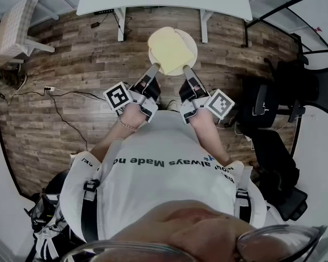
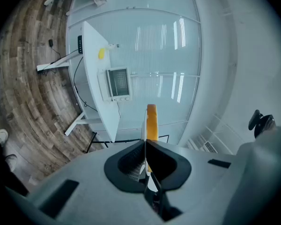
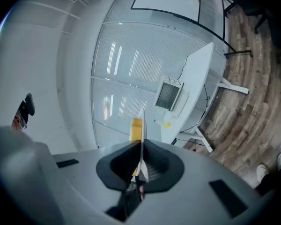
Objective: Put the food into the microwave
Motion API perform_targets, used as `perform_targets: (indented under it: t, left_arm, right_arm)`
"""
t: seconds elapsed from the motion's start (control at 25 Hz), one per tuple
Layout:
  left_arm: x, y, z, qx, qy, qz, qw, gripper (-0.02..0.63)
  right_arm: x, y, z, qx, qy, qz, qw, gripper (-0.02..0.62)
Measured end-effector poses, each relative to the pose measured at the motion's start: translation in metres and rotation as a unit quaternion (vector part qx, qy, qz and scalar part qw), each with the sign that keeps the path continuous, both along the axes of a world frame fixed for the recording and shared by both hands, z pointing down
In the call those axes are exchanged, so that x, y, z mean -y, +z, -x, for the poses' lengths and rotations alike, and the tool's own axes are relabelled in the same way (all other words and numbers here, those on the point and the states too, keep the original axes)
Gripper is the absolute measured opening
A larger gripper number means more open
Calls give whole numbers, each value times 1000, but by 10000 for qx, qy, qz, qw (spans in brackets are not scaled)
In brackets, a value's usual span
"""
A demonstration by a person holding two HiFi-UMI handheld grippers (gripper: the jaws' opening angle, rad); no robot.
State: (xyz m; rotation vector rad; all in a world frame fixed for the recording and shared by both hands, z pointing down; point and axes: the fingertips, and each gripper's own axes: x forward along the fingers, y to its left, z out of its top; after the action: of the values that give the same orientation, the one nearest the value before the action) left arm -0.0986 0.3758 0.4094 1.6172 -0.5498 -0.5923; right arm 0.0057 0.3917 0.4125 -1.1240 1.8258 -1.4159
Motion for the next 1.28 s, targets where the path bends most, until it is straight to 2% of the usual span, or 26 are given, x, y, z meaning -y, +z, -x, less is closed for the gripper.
perform_targets:
  t: [0.56, 1.0, 1.28]
  left_arm:
    - [30, 3, 19, -35, 42, 5, 10000, 15]
    - [34, 3, 22, 25, 123, -50, 9999, 15]
    - [55, 5, 17, 51, 54, -61, 10000, 15]
  right_arm:
    - [30, 0, 18, -60, 100, -11, 9999, 25]
    - [33, 2, 21, -30, 201, -9, 9998, 25]
    - [55, 5, 16, -13, 129, -17, 9999, 25]
